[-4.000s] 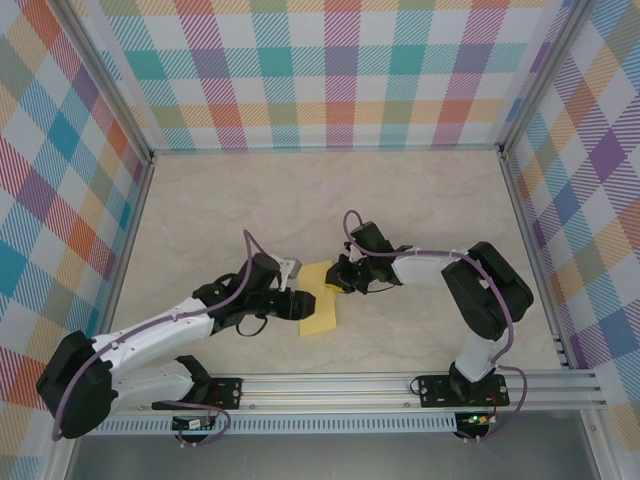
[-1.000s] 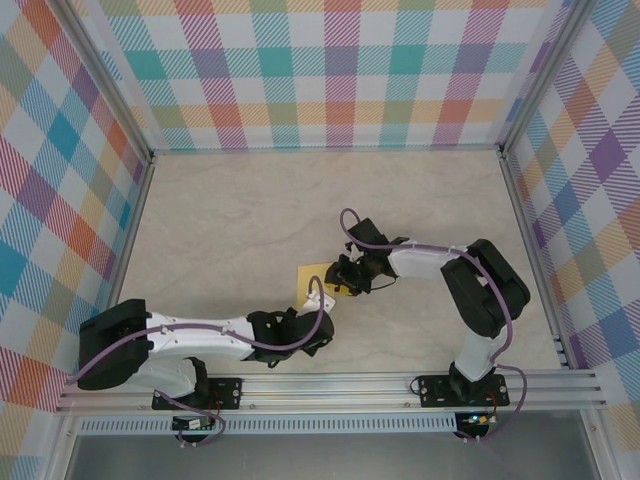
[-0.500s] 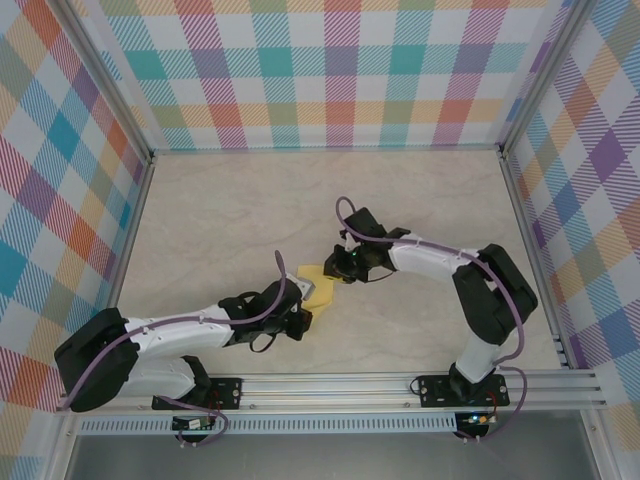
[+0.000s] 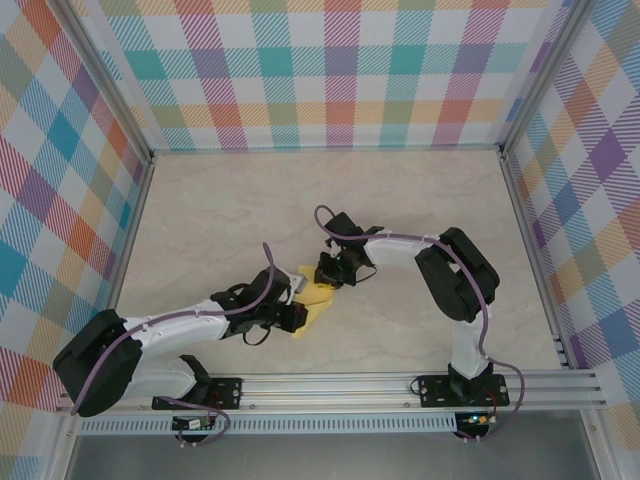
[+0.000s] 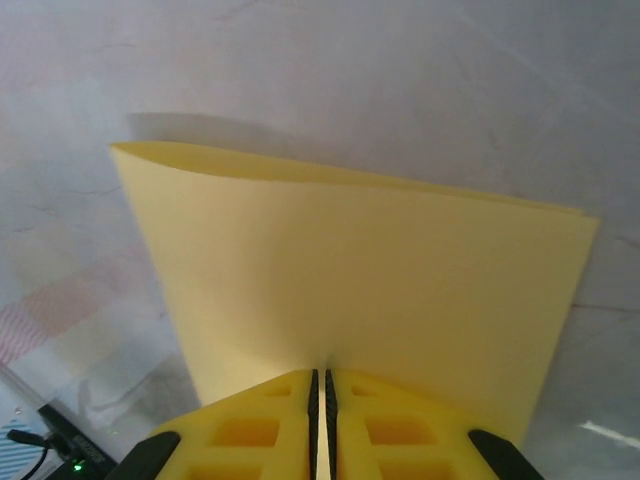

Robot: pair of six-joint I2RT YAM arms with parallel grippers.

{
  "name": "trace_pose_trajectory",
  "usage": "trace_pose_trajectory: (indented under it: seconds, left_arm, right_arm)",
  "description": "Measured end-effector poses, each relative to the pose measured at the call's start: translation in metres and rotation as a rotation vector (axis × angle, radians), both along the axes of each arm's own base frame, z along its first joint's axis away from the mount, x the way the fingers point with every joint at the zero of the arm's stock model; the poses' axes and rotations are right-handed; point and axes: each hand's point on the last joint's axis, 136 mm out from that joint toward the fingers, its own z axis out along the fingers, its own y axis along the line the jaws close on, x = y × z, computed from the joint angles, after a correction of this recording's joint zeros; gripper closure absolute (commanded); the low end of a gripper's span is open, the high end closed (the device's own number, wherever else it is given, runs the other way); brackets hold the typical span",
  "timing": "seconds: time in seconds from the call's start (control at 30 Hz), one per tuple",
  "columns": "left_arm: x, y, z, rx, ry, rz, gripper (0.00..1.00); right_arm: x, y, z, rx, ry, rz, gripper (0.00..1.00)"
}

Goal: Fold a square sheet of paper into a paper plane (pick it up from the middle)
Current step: Third fold the triangle at the center of the table.

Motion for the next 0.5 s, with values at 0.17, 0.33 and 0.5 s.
trace_pose_trajectory:
  seconds: [0.17,0.33,0.5]
  left_arm:
    - [0.004,0.008,-0.002,-0.002,0.027,0.021,1.00]
    - [0.009,0.015,-0.005,0.013,0.049,0.037,1.00]
    - [0.013,0.015,-0.008,0.037,0.066,0.039,1.00]
  right_arm:
    - [0.000,-0.001,-0.001,-0.022,-0.016,0.022,0.87]
    - [0.000,-0.001,-0.001,-0.034,-0.032,0.039,0.87]
    - [0.000,-0.003,-0.001,-0.052,-0.042,0.049,0.87]
